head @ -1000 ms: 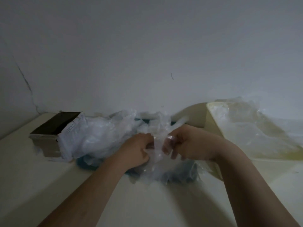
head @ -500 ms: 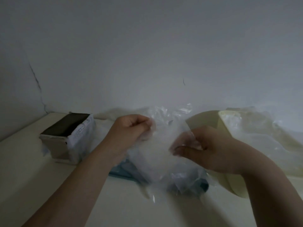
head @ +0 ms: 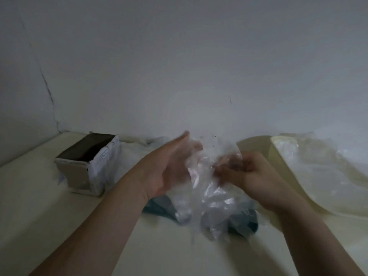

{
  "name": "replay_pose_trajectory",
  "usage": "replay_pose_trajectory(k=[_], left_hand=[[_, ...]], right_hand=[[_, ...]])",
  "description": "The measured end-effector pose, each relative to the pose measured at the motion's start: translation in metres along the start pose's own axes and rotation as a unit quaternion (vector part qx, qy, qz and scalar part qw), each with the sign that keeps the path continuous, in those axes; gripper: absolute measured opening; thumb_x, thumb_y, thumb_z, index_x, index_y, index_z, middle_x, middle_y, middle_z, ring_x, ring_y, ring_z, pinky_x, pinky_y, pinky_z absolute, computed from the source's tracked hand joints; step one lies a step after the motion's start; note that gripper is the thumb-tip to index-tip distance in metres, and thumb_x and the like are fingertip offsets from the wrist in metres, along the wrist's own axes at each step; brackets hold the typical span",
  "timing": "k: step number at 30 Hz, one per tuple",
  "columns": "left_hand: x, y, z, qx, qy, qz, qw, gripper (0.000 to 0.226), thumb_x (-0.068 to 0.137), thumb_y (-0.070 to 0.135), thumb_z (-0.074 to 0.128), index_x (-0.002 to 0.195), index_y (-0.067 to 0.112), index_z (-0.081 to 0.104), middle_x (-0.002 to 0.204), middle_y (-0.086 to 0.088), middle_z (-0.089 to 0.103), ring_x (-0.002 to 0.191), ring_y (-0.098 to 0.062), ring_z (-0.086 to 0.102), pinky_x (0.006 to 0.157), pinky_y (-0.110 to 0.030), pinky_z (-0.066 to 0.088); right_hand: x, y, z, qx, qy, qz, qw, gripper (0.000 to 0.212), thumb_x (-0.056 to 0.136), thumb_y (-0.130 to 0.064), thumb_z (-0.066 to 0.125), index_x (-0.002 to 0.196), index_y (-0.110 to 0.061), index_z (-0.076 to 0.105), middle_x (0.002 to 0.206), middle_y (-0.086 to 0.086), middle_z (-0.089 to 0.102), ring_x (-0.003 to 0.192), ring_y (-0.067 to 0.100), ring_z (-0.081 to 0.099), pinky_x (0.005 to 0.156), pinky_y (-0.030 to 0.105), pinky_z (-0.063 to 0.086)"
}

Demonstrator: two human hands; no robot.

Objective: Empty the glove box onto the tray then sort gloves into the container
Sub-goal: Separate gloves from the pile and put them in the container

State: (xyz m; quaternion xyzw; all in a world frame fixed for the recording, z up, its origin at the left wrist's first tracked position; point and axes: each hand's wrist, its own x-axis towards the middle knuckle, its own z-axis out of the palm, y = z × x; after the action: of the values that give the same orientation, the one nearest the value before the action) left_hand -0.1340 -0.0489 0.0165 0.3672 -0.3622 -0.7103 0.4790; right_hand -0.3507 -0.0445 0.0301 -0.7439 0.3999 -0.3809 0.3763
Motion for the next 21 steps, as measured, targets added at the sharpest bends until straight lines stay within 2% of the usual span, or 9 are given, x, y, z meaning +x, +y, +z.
replay_pose_trajectory(k=[3,5,7,9,11,12,16,19,21], left_hand=[[0.007,-0.002,-0.02,-0.088,0.006,0.008,0.996,0.086,0.083,0.074,0.063,0.135,0.005,0.068,0.116,-0.014,0.07,0.096,-0.024,0.069,0.089,-0.036,0.058],[0.008,-0.005,-0.024,-0.083,-0.011,0.003,0.996,0.091,0.078,0.075,0.072,0.139,0.008,0.065,0.134,-0.017,0.063,0.116,-0.03,0.063,0.108,-0.038,0.047],[0.012,-0.011,-0.022,-0.057,0.008,-0.001,0.998,0.084,0.073,0.06,0.088,0.136,0.008,0.067,0.147,-0.018,0.058,0.125,-0.033,0.053,0.118,-0.041,0.031],[0.016,-0.014,-0.019,-0.037,0.024,0.011,0.999,0.055,0.083,0.04,0.085,0.125,0.007,0.075,0.134,-0.014,0.068,0.117,-0.028,0.063,0.11,-0.04,0.044],[0.016,-0.013,-0.019,-0.018,0.011,0.011,1.0,0.033,0.091,0.032,0.069,0.113,0.01,0.08,0.118,-0.009,0.075,0.101,-0.025,0.074,0.087,-0.04,0.061],[0.015,-0.011,-0.021,-0.013,0.0,0.009,1.0,0.033,0.093,0.032,0.065,0.113,0.011,0.079,0.119,-0.009,0.075,0.099,-0.024,0.074,0.085,-0.042,0.061],[0.009,-0.006,-0.032,0.018,-0.013,0.006,1.0,0.038,0.095,0.037,0.064,0.12,0.012,0.077,0.125,-0.01,0.073,0.109,-0.028,0.07,0.102,-0.051,0.047],[0.001,-0.009,-0.024,0.056,0.013,0.023,0.998,0.032,0.09,0.028,0.065,0.114,0.012,0.079,0.112,-0.011,0.076,0.097,-0.026,0.073,0.087,-0.044,0.057],[-0.005,-0.011,-0.018,0.068,0.036,0.045,0.996,0.027,0.091,0.023,0.065,0.109,0.01,0.08,0.105,-0.013,0.077,0.088,-0.024,0.074,0.083,-0.039,0.058]], right_hand=[[0.006,0.011,0.006,0.057,0.073,0.057,0.994,0.013,0.094,-0.012,0.073,0.085,-0.008,0.081,0.075,0.015,0.073,0.061,0.025,0.067,0.063,0.027,0.057],[0.007,0.012,0.009,0.07,0.071,0.07,0.993,0.011,0.094,-0.013,0.073,0.087,-0.009,0.081,0.071,0.014,0.071,0.055,0.024,0.062,0.058,0.029,0.055],[0.007,0.014,0.01,0.078,0.06,0.081,0.992,0.011,0.093,-0.014,0.074,0.086,-0.009,0.081,0.061,0.009,0.063,0.052,0.016,0.054,0.051,0.026,0.047],[0.008,0.019,0.007,0.077,0.061,0.09,0.991,0.011,0.092,-0.014,0.075,0.086,-0.006,0.08,0.058,-0.003,0.059,0.052,0.007,0.05,0.05,0.018,0.04],[0.007,0.02,0.004,0.064,0.057,0.089,0.992,0.015,0.092,-0.014,0.074,0.087,0.0,0.078,0.06,-0.005,0.056,0.056,0.005,0.048,0.052,0.015,0.038],[0.006,0.02,0.002,0.056,0.052,0.088,0.993,0.018,0.092,-0.015,0.074,0.088,0.003,0.076,0.063,-0.002,0.056,0.06,0.007,0.049,0.055,0.017,0.038],[0.004,0.014,-0.006,0.031,0.024,0.086,0.995,0.013,0.091,-0.015,0.076,0.084,-0.005,0.079,0.07,0.003,0.069,0.068,0.007,0.06,0.066,0.021,0.046],[-0.002,0.003,-0.005,-0.009,0.009,0.076,0.997,0.02,0.094,-0.024,0.072,0.082,-0.01,0.08,0.07,0.004,0.072,0.061,0.002,0.059,0.058,0.016,0.044],[-0.005,-0.005,-0.005,-0.012,0.034,0.069,0.997,0.025,0.098,-0.026,0.067,0.082,-0.012,0.079,0.066,-0.003,0.072,0.054,0.004,0.061,0.052,0.021,0.047]])
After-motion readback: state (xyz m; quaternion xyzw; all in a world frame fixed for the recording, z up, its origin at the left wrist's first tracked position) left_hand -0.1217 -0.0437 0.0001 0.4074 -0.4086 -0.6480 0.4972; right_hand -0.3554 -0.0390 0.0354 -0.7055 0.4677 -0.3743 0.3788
